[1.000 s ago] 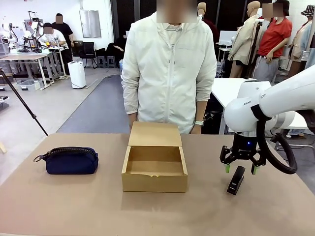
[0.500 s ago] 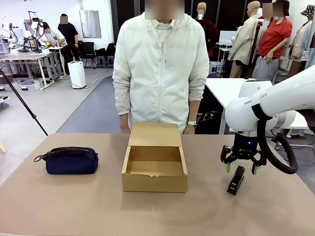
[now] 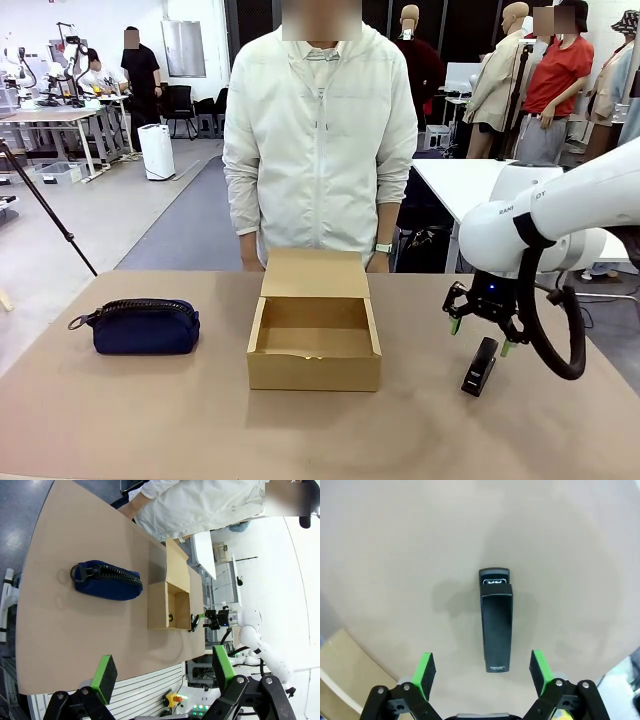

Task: Pack the items into the box.
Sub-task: Pick up the item indicated by the person and place it inside the Mailer Box.

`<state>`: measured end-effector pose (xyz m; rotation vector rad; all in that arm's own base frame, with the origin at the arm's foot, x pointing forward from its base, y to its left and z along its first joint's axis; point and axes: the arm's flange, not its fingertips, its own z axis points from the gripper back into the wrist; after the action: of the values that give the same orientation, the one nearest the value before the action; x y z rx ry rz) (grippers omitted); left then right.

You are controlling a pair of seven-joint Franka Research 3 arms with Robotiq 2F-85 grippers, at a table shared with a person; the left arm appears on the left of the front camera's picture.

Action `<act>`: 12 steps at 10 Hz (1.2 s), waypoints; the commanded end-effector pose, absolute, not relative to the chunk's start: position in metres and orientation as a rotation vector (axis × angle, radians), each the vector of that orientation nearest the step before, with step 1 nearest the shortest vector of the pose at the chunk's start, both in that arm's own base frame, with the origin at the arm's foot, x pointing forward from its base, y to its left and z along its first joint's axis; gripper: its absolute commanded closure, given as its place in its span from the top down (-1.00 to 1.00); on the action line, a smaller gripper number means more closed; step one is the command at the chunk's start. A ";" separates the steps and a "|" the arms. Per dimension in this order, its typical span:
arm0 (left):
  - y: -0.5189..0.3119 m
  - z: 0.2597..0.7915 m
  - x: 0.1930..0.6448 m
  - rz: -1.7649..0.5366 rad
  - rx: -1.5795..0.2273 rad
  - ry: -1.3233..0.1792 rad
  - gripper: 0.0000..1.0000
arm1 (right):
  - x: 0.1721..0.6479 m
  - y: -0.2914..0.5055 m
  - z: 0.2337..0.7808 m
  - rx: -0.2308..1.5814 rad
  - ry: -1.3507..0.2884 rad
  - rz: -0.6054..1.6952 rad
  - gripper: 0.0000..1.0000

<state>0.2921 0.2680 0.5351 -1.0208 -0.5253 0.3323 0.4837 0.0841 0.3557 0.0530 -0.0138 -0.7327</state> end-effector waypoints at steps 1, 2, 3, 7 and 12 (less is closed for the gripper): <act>0.269 0.535 0.292 0.320 -1.037 -0.541 1.00 | 0.471 0.095 0.347 -0.018 -0.067 -0.836 1.00; 0.269 0.535 0.292 0.320 -1.037 -0.541 1.00 | 0.470 0.094 0.346 -0.038 -0.058 -0.812 1.00; 0.269 0.535 0.292 0.320 -1.037 -0.541 1.00 | 0.471 0.094 0.345 -0.037 -0.023 -0.758 1.00; 0.269 0.535 0.292 0.320 -1.037 -0.541 1.00 | 0.479 0.087 0.311 -0.014 -0.012 -0.769 1.00; 0.269 0.535 0.292 0.320 -1.037 -0.541 1.00 | 0.475 0.083 0.286 0.029 -0.033 -0.762 -0.01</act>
<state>0.2921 0.2680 0.5351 -1.0209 -0.5253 0.3323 0.4806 0.0839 0.2835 -0.0041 -0.0081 -0.7802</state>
